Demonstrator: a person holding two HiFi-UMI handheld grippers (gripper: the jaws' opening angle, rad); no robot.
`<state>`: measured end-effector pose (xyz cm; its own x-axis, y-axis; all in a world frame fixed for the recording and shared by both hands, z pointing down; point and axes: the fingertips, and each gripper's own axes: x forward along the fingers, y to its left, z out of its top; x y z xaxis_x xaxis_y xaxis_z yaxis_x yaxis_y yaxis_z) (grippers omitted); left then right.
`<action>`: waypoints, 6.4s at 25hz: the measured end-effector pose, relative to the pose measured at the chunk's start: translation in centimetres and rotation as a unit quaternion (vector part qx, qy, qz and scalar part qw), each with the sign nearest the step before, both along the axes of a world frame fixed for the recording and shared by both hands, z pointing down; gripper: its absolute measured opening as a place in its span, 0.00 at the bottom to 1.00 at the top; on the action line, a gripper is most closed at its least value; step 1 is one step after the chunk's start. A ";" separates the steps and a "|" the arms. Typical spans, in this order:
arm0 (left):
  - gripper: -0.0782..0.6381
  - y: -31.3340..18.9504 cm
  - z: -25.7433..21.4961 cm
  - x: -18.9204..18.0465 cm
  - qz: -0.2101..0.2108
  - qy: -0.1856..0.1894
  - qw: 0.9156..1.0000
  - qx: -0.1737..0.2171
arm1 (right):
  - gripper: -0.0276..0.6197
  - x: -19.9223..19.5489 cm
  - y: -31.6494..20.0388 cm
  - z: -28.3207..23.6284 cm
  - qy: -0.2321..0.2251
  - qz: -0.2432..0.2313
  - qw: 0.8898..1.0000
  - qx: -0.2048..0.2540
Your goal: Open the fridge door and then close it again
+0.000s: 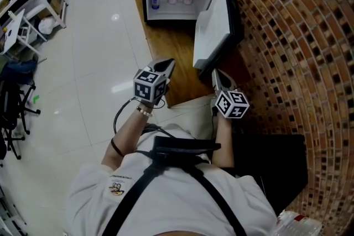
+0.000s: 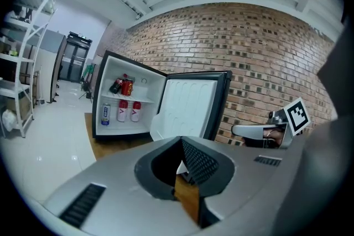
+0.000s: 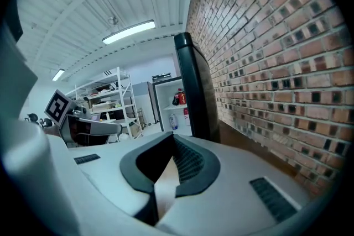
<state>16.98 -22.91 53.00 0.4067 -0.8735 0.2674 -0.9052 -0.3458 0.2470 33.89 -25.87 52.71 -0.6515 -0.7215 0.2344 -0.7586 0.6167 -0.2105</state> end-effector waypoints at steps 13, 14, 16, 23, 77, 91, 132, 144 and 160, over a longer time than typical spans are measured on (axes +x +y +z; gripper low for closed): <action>0.11 -0.2 0.3 -2.0 -0.031 -0.001 1.000 -0.004 | 0.66 -0.7 -5.1 1.5 0.013 -0.055 0.998 0.000; 0.11 -0.2 0.4 -2.2 -0.034 -0.001 0.999 -0.005 | 0.66 -0.8 -5.6 1.4 0.015 -0.059 0.998 0.001; 0.11 -0.2 0.6 -2.7 -0.041 -0.001 0.999 -0.007 | 0.58 -0.9 -6.2 1.0 0.011 -0.068 0.998 0.002; 0.11 -0.3 1.3 -3.9 -0.061 0.008 0.998 -0.013 | 0.49 -3.3 -5.8 0.7 0.009 -0.093 0.996 -0.005; 0.11 1.6 1.1 -34.4 -0.164 0.046 0.985 -0.028 | 0.37 -42.6 -24.4 1.1 0.107 0.153 0.981 -0.058; 0.11 3.2 3.4 -38.7 -0.175 0.065 0.981 -0.051 | 0.40 -45.5 -29.3 0.5 0.127 0.174 0.976 -0.035; 0.11 -2.2 0.1 -11.0 -0.057 0.011 0.998 -0.006 | 0.05 -12.2 -4.0 2.4 0.024 0.012 0.999 -0.020; 0.11 -1.4 -0.6 -10.2 -0.058 -0.006 0.998 -0.004 | 0.05 -12.7 -3.0 1.7 0.002 -0.016 0.999 -0.033; 0.11 -1.0 0.2 -10.9 -0.045 -0.001 0.999 -0.010 | 0.05 -14.4 -1.6 1.9 0.009 -0.036 0.999 -0.029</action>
